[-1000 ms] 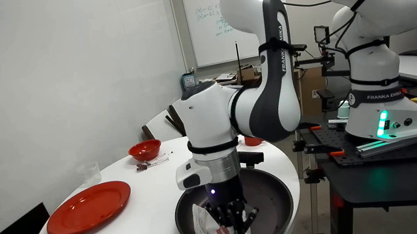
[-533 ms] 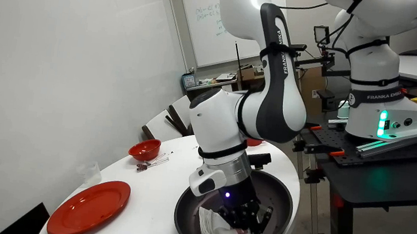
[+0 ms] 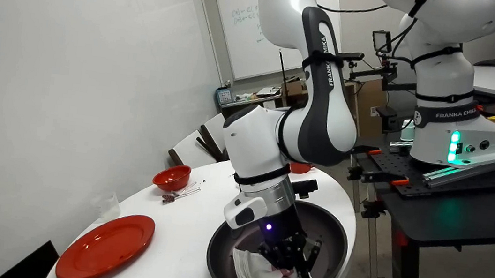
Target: Use the towel to wipe the pan
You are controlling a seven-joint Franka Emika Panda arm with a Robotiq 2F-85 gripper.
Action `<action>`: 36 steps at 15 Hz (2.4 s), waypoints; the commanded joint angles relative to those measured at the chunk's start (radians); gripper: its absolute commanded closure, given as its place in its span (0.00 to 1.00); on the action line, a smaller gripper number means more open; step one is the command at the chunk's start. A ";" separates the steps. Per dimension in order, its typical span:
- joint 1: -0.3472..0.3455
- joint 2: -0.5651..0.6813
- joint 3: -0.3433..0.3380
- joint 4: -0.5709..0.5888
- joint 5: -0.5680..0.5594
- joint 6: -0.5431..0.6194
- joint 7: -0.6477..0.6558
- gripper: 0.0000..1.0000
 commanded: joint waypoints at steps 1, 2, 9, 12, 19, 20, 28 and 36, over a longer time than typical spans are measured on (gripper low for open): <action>-0.006 0.032 0.011 0.053 0.008 -0.050 -0.046 0.96; -0.002 0.034 0.008 0.063 0.007 -0.060 -0.051 0.96; -0.052 0.063 0.009 0.168 0.030 -0.070 -0.121 0.96; -0.099 0.086 0.009 0.209 0.057 -0.061 -0.147 0.96; -0.203 0.117 0.016 0.199 0.157 -0.014 -0.162 0.96; -0.208 0.111 0.014 0.184 0.168 -0.004 -0.151 0.96; -0.243 0.045 -0.005 0.007 0.191 0.151 -0.058 0.96; -0.327 -0.009 0.004 -0.184 0.154 0.325 0.048 0.96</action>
